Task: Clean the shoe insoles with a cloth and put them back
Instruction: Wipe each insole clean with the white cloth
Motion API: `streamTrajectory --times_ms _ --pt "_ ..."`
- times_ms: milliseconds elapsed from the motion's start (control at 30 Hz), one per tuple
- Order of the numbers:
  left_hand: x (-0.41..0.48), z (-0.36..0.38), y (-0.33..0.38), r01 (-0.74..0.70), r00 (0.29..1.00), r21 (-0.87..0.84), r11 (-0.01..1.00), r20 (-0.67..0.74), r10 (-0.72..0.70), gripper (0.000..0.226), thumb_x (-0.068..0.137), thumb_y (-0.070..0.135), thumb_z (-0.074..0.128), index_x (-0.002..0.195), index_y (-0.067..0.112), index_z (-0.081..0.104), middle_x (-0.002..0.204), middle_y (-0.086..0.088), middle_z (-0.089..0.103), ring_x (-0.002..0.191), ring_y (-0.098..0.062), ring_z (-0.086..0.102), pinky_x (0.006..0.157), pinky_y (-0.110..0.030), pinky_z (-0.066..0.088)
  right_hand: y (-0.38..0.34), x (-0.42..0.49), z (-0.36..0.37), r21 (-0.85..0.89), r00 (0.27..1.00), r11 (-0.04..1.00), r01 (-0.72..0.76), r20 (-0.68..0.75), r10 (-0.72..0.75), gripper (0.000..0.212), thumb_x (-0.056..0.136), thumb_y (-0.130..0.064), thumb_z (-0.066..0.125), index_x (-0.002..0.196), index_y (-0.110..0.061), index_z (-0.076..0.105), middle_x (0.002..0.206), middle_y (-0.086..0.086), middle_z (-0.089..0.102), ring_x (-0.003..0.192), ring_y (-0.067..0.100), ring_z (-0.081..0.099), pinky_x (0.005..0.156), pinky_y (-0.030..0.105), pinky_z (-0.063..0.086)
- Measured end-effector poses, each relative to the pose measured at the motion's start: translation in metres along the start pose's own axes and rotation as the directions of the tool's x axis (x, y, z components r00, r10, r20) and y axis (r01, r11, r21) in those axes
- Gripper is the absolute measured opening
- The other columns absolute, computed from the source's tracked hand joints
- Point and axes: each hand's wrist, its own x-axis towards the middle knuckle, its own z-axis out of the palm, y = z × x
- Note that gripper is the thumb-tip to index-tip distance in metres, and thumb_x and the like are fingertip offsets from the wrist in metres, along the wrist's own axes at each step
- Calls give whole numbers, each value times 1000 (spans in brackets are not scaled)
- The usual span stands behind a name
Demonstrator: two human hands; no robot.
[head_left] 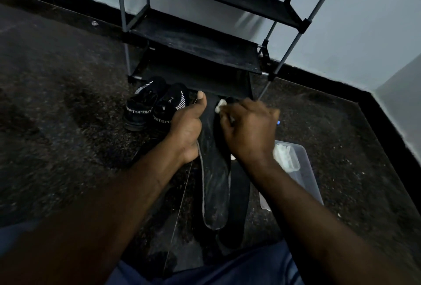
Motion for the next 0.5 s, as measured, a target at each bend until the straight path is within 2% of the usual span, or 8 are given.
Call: streamTrajectory --times_ms 67,133,300,400,500 --pt "0 0 -2 -13 1000 18 1000 -17 13 63 97 60 58 131 8 66 124 -19 72 111 -36 72 89 -48 59 -4 10 1 19 998 997 -69 -9 69 11 85 -33 65 81 -25 72 79 -2 64 80 28 62 75 39 31" --pt "0 -3 -1 -27 999 24 999 -32 27 58 101 56 54 128 8 68 118 -16 75 107 -32 74 84 -43 60 -12 8 4 58 997 995 -76 25 75 11 84 -33 63 82 -24 70 80 -2 65 80 29 62 75 41 36" --pt "1 -7 5 -25 999 -32 999 29 26 63 108 52 36 132 -1 62 127 -16 71 117 -27 70 87 -34 61 -32 -30 7 192 993 981 27 110 -48 12 85 -30 64 91 -27 74 83 -6 69 81 22 62 75 39 38" --pt "0 -3 5 -28 999 -49 998 37 30 63 108 52 36 133 -1 60 129 -17 70 118 -28 70 86 -36 62 -18 -28 2 100 994 993 62 83 -70 12 87 -36 64 88 -28 74 82 -8 70 82 22 61 75 40 38" --pt "0 1 4 -52 999 -24 998 5 52 61 106 53 42 130 1 64 124 -17 73 113 -30 72 84 -40 62 -3 -8 -1 12 999 1000 -22 24 22 14 87 -37 65 86 -27 75 80 -6 69 84 26 61 76 41 37"
